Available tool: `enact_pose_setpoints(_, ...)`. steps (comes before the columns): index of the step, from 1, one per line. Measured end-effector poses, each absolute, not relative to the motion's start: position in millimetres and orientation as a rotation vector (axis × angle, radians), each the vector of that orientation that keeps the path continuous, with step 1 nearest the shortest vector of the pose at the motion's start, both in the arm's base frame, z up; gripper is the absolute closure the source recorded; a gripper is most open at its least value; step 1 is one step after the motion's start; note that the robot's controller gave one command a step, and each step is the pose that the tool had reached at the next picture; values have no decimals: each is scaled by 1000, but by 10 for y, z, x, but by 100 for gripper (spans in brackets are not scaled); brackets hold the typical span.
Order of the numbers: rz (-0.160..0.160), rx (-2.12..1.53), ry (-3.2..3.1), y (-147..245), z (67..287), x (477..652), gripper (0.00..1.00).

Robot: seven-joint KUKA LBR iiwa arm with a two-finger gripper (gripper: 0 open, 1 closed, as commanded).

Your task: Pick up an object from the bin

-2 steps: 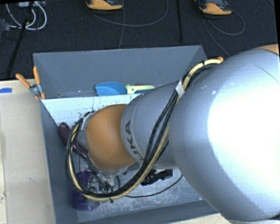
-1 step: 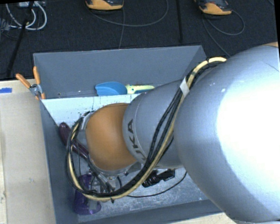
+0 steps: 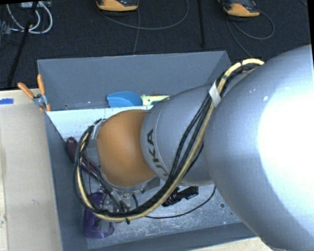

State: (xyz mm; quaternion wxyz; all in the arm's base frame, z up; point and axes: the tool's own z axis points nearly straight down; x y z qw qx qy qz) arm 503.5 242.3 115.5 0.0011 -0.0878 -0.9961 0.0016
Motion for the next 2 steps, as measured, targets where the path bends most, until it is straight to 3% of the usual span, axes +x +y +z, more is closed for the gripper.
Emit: enact_pose_setpoints(2, 2, -278, -3128, 2418, 1352, 5040, 100)
